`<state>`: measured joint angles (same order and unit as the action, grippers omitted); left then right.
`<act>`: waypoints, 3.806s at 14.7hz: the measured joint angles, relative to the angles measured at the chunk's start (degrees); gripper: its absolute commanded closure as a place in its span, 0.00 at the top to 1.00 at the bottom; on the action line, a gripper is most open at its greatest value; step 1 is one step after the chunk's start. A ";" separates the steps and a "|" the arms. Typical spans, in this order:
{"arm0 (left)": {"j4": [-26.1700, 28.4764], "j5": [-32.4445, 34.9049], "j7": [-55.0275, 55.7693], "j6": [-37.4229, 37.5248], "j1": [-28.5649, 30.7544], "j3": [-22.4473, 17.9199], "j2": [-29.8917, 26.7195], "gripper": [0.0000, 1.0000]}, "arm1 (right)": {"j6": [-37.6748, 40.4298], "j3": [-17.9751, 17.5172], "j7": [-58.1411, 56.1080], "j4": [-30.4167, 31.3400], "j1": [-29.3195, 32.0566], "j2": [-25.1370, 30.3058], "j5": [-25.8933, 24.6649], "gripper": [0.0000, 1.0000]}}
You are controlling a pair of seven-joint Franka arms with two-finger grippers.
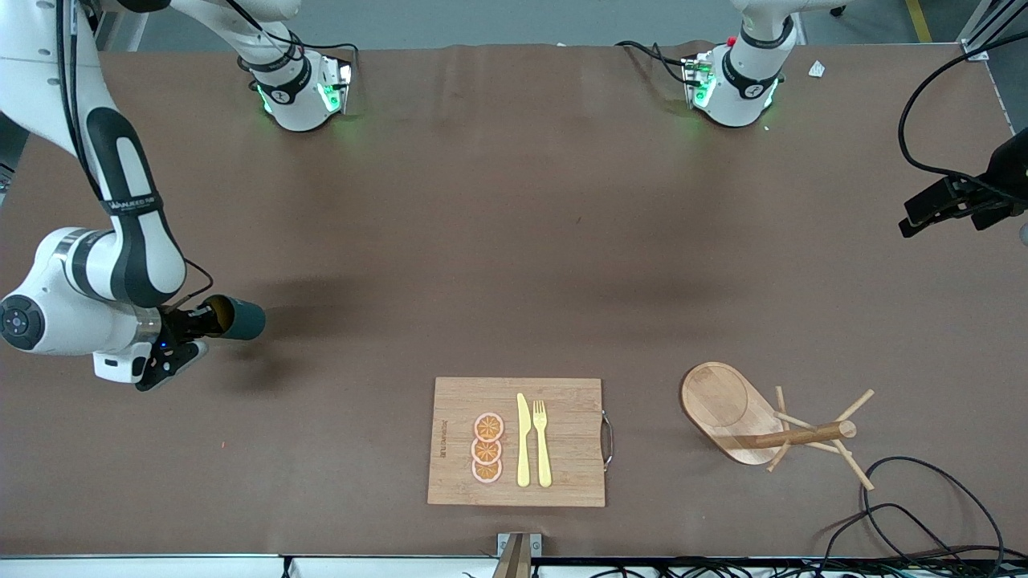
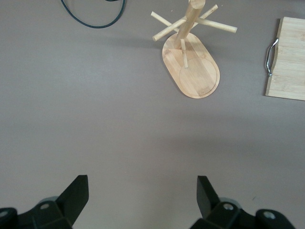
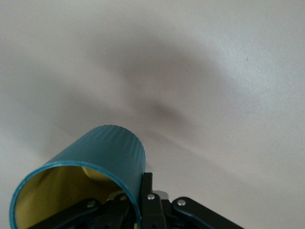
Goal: Pass cup and hang on rack
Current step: 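Lift the teal mug with the right gripper toward the table middle, then hold the mug with the right gripper while the left gripper approaches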
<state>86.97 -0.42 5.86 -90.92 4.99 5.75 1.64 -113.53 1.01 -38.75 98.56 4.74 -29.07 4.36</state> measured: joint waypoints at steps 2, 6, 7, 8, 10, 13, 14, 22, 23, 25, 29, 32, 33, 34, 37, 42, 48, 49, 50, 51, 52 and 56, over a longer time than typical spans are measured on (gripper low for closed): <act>0.00 0.00 0.00 0.02 0.00 0.02 -0.25 1.00 | 2.11 -0.20 6.13 -0.08 -2.65 2.22 1.42 0.00; 0.02 0.00 0.00 0.02 -0.10 0.25 -0.29 1.00 | 3.85 -0.46 18.14 -0.03 -8.39 5.15 4.23 0.00; 0.01 0.00 0.00 0.02 -0.15 0.29 -0.29 1.00 | 3.86 -0.52 21.76 -0.03 -10.33 5.54 4.42 0.00; -0.01 0.00 0.00 0.02 -0.21 0.35 -0.29 1.00 | 3.86 -0.56 25.34 -0.01 -12.40 5.86 4.83 0.01; -0.08 0.00 0.00 0.02 -0.26 0.49 -0.30 1.00 | 3.66 -0.64 32.44 -0.01 -16.76 6.20 6.34 0.02; -0.10 0.00 0.00 0.01 -0.19 0.47 -0.28 1.00 | 0.75 -0.72 43.03 0.13 -23.91 6.23 6.75 0.02; -0.10 0.00 0.00 -0.06 -0.20 0.46 -0.20 1.00 | -1.06 -0.74 46.94 0.25 -26.43 6.21 6.76 0.02; -0.06 0.00 0.36 -3.14 -3.47 0.80 2.14 1.00 | -13.41 -0.65 57.31 1.27 -39.26 2.29 6.78 0.02; -0.06 0.00 0.72 -3.27 -4.19 0.86 2.49 1.00 | -14.59 -0.64 58.73 1.26 -40.45 1.41 6.78 0.02; -0.06 0.00 0.96 -3.40 -4.82 0.88 2.96 1.00 | -16.03 -0.65 62.73 1.01 -42.85 -0.17 6.78 0.02; -0.04 0.00 2.57 -3.40 -5.40 0.90 3.43 1.00 | -16.38 -0.60 70.18 -1.79 -47.32 -3.35 6.74 0.02; 0.01 0.00 9.40 -3.40 -8.62 0.99 4.51 1.00 | -16.39 -0.51 71.14 -3.78 -50.03 -6.05 5.78 0.02; 0.01 0.00 11.83 -3.40 -9.77 1.03 4.96 1.00 | -16.40 -0.48 71.40 -4.21 -50.74 -6.69 5.55 0.04; 0.01 0.00 13.63 -3.41 -10.58 1.09 5.41 1.00 | -16.41 -0.40 71.79 -4.55 -51.32 -7.08 5.48 0.06; 0.01 0.00 17.84 -3.83 -11.73 1.21 6.65 1.00 | -16.40 -0.28 72.06 -4.92 -52.32 -7.47 5.42 0.25; 0.01 0.00 28.04 -6.25 -15.59 1.46 8.35 1.00 | -16.37 -0.04 72.12 -4.93 -52.58 -7.53 5.39 1.00; 0.02 0.00 38.72 -7.27 -21.31 1.59 9.63 1.00 | -15.68 0.64 72.12 -6.80 -52.40 -7.25 5.39 1.00; 0.02 0.00 40.59 -7.69 -22.56 1.61 9.99 1.00 | -14.63 0.77 72.13 -7.35 -52.23 -6.79 5.39 1.00; 0.02 0.00 42.32 -8.15 -23.71 1.62 10.38 1.00 | -12.81 0.94 72.14 -7.83 -51.76 -5.94 5.40 1.00; 0.02 0.00 44.06 -8.45 -24.80 1.60 10.79 1.00 | -10.48 1.08 72.14 -8.14 -50.96 -4.78 5.40 1.00; 0.02 0.00 45.73 -8.69 -25.81 1.60 11.16 1.00 | -7.78 1.19 72.29 -8.29 -49.80 -3.35 5.41 1.00; 0.02 0.01 52.45 -10.46 -29.26 1.58 12.38 1.00 | 4.22 1.59 72.56 -8.51 -41.99 3.19 5.40 1.00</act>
<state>86.99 -0.41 58.31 -101.39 -24.26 7.32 14.02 -109.31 2.60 33.81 90.05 -37.25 -25.87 9.76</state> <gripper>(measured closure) 0.000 0.000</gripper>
